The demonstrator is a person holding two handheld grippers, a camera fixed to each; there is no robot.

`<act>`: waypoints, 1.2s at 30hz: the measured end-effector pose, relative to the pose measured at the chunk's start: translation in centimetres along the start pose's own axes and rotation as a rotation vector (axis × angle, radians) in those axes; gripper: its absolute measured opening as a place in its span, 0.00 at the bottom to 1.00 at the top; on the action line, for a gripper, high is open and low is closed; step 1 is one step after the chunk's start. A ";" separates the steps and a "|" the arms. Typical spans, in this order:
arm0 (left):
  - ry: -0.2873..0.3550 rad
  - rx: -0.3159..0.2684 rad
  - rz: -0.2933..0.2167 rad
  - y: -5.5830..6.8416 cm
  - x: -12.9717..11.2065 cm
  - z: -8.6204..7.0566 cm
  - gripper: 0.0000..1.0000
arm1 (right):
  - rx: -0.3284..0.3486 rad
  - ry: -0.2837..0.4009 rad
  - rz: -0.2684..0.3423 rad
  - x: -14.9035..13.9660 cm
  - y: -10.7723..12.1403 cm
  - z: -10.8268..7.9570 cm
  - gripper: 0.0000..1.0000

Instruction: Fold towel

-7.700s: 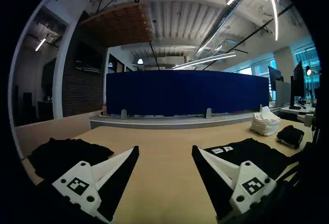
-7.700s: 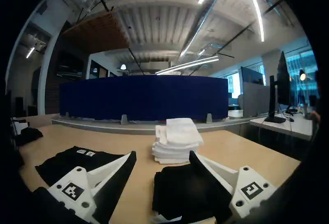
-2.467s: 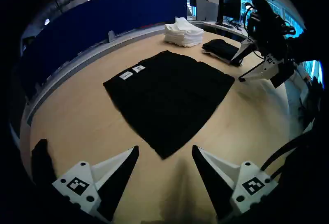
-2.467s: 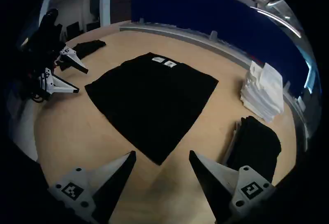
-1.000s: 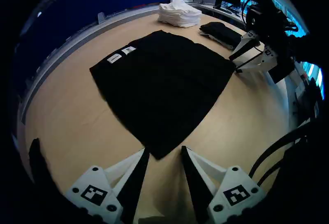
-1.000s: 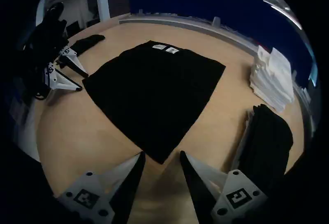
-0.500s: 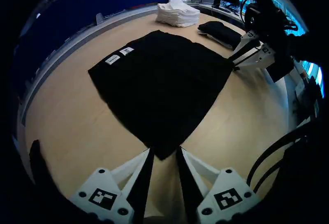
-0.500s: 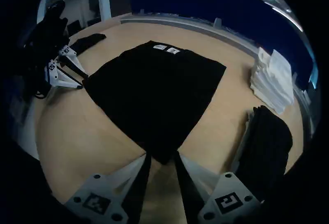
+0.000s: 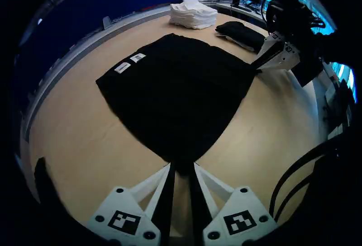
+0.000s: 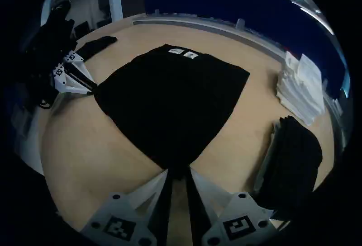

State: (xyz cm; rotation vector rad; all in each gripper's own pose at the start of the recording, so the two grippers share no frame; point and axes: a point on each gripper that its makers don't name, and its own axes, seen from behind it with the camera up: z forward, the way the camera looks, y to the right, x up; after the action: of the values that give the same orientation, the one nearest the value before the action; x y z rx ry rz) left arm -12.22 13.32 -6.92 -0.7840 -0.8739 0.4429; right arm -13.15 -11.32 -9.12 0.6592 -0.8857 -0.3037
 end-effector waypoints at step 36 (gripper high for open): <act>0.029 0.033 -0.036 -0.3 1.4 -1.5 0.07 | -0.006 0.060 0.031 2.7 0.6 -2.7 0.12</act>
State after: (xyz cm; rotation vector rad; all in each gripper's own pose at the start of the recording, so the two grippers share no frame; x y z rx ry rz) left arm -10.15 13.36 -6.58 -0.7421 -0.8509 0.4128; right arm -9.40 -11.13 -8.30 0.6451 -0.8365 -0.2574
